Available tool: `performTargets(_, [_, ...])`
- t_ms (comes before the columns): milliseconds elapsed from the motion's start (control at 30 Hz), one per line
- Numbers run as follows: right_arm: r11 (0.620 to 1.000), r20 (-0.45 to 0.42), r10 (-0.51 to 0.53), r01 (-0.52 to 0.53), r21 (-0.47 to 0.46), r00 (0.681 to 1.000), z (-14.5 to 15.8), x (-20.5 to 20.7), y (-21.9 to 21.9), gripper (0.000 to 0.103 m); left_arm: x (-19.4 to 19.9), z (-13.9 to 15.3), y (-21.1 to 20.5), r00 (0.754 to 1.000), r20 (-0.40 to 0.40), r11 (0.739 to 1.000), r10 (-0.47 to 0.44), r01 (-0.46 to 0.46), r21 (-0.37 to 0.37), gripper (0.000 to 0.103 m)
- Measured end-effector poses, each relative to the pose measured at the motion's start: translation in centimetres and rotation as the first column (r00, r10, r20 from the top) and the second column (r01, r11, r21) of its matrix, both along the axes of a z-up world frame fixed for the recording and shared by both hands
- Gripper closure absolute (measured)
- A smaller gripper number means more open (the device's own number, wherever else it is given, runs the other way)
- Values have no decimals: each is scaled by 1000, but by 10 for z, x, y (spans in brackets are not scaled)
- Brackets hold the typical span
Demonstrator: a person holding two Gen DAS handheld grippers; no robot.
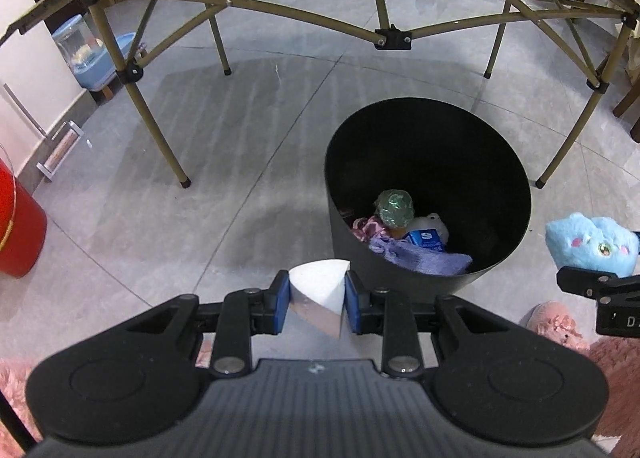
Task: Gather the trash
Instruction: 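Lower both tools with the wedge and plush toy over the bin opening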
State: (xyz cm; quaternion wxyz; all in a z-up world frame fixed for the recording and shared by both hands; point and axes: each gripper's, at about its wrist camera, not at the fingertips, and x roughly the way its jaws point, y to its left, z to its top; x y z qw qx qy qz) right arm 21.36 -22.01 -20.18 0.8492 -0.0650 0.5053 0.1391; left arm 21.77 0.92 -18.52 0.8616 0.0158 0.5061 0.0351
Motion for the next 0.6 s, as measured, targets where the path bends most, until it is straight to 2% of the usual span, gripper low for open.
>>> performTargets(167, [999,-11,-33,33,9,999,-3,6,-7,26,13,-1,-14,1000,-17,1000,-3,3,-17,74])
performTargets(600, [994,0,-110,110,18,994,-1,21,-26,26,49,11,-49,1000,18,998,-10,11,-62,74])
